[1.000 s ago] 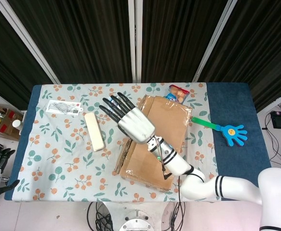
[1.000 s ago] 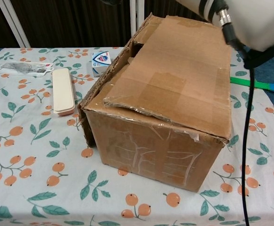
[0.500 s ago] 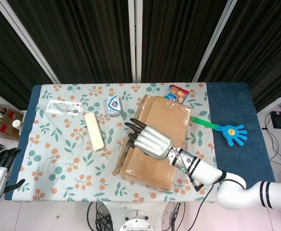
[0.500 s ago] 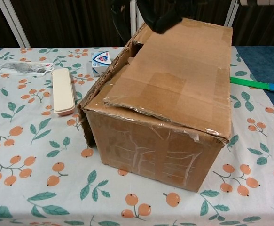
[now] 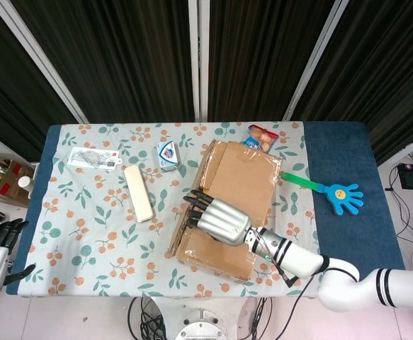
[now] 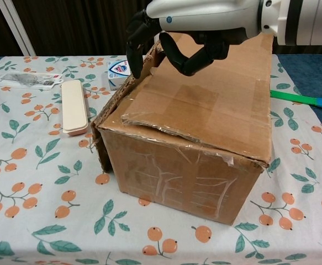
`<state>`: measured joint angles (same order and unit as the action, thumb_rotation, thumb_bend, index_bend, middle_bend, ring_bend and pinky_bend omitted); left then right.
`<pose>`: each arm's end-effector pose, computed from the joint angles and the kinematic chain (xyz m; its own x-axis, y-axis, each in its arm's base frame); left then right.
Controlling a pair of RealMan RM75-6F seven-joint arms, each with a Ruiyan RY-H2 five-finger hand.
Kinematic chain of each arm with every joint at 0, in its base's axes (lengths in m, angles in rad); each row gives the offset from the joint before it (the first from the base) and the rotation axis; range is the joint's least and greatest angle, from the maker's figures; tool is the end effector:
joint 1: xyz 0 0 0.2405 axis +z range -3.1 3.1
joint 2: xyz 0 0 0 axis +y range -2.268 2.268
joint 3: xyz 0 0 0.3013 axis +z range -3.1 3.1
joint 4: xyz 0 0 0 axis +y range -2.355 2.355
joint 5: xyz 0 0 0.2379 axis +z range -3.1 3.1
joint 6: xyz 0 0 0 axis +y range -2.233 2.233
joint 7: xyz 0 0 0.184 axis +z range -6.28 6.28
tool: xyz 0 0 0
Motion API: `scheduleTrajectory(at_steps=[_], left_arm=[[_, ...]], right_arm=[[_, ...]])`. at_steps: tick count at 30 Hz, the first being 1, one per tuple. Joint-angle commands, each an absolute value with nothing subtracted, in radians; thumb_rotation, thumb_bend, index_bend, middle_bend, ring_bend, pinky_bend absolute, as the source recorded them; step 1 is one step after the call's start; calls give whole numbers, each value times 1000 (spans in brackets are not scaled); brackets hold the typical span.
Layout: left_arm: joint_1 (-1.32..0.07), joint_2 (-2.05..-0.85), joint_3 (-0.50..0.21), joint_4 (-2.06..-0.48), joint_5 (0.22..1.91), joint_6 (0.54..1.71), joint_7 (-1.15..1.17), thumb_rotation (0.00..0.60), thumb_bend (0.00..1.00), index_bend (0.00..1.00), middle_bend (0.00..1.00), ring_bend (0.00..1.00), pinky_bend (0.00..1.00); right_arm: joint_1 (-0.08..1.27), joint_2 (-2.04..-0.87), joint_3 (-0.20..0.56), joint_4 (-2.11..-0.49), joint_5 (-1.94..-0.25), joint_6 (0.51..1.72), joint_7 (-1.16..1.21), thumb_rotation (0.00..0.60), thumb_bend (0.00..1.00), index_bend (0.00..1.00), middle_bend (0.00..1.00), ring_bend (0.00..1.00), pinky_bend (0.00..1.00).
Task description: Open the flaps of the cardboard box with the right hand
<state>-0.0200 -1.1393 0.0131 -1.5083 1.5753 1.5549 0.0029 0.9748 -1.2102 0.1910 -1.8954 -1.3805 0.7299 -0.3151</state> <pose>-0.3844 0.1885 0.1519 0.4771 0.0194 0.8787 0.8788 -0.0230 -0.4766 -0.0181 -0.3601 0.0004 0.6444 -0.1479 0.7503 -0.4855 -0.8371 0.2520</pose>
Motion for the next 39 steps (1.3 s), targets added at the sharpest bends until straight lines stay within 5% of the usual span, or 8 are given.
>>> scheduleTrajectory(at_steps=[1, 23, 28, 39], left_arm=[[-19, -1140, 13, -1506, 1574, 1555, 2, 600, 0, 144, 135, 139, 232], [-14, -1137, 15, -1505, 1573, 1557, 3, 600, 0, 144, 135, 139, 232], [-17, -1135, 15, -1510, 1572, 1550, 7, 600, 0, 144, 135, 139, 232], [-26, -1131, 15, -1528, 1573, 1534, 23, 600, 0, 144, 135, 139, 232]], right_arm=[[983, -1221, 186, -1887, -1373, 727, -321, 600, 1000, 314, 251, 0, 0], [1007, -1209, 150, -1898, -1292, 722, -390, 600, 1000, 301, 274, 0, 0], [1000, -1182, 150, -1917, -1300, 740, -387, 600, 1000, 400, 367, 0, 0], [966, -1091, 164, -1996, -1378, 808, -345, 600, 1000, 476, 405, 0, 0]])
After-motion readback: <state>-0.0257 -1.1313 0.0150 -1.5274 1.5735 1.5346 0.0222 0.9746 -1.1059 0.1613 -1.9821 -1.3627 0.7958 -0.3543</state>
